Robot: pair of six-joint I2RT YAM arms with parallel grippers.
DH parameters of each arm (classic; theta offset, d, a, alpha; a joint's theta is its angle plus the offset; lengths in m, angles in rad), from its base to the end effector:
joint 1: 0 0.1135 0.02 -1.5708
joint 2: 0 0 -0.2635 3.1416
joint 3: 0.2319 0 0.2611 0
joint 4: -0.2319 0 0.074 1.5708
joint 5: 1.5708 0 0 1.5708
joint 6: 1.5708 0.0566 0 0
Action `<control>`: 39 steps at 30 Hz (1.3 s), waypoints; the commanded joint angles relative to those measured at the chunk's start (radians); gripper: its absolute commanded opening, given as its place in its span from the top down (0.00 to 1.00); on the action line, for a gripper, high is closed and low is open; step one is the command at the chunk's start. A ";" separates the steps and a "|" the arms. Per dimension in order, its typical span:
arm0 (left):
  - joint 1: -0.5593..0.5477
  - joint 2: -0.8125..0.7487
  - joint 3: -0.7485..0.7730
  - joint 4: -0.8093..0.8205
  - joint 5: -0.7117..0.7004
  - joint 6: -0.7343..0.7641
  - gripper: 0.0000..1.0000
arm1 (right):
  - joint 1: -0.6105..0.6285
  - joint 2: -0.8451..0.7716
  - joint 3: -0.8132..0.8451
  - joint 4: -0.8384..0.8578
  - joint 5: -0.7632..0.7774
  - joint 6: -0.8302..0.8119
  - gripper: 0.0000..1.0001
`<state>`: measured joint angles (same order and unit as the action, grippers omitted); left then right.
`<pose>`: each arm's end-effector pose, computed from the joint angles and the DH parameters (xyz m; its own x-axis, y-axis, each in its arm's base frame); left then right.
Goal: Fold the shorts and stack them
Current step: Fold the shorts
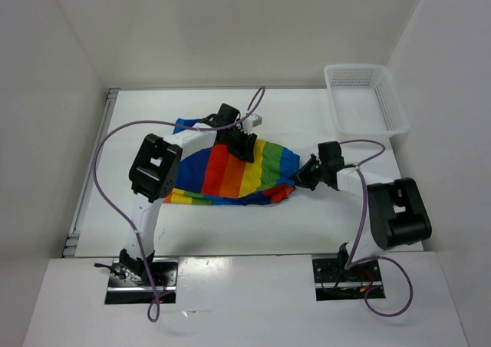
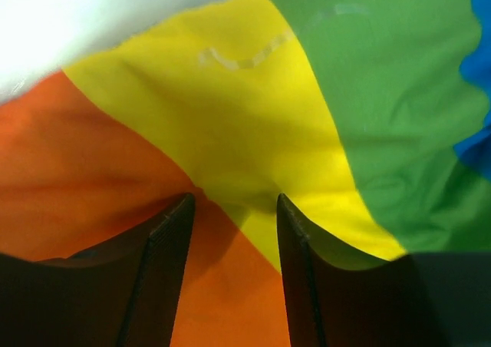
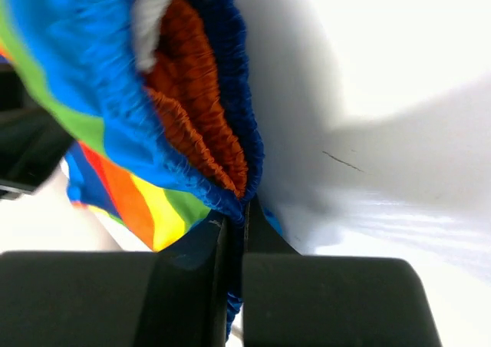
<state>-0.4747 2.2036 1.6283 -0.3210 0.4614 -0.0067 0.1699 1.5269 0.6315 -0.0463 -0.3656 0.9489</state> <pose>0.4328 -0.2507 0.1407 -0.6990 0.3525 -0.6222 0.6519 0.6717 -0.3519 0.2812 0.0688 0.1134 -0.7611 0.6396 -0.1079 0.4349 0.6266 0.6467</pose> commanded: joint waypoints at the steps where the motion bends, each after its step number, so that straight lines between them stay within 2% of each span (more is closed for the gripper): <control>1: -0.005 -0.065 0.024 0.003 0.025 0.007 0.44 | 0.003 -0.106 0.066 -0.010 0.155 -0.027 1.00; 5: 0.030 -0.166 -0.013 -0.015 0.097 0.007 0.38 | 0.003 -0.154 0.144 -0.133 0.227 -0.105 1.00; 7: 0.044 -0.223 -0.039 -0.064 0.097 0.007 0.38 | 0.003 -0.163 0.175 -0.173 0.246 -0.163 1.00; 13: 0.090 -0.389 -0.290 -0.113 0.036 0.007 0.43 | 0.003 -0.183 0.332 -0.334 0.309 -0.285 1.00; 17: 0.171 -0.508 -0.422 -0.102 0.006 0.007 0.44 | 0.013 -0.139 0.477 -0.426 0.320 -0.372 1.00; 21: 0.220 -0.470 -0.444 -0.087 -0.056 0.007 0.45 | 0.013 -0.091 0.562 -0.477 0.320 -0.404 1.00; 29: 0.220 -0.381 -0.547 0.046 -0.047 0.007 0.50 | 0.022 -0.070 0.669 -0.532 0.310 -0.449 1.00; 35: 0.220 -0.370 -0.601 0.057 -0.018 0.007 0.50 | 0.134 -0.005 0.815 -0.586 0.344 -0.470 1.00; 39: 0.199 -0.424 -0.651 0.057 -0.007 0.007 0.50 | 0.262 0.068 0.927 -0.609 0.366 -0.461 1.00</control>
<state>-0.2543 1.7943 1.0386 -0.2424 0.4400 -0.0071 0.3546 1.5623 1.4578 -0.6350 -0.0212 0.4999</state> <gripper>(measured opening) 0.503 0.125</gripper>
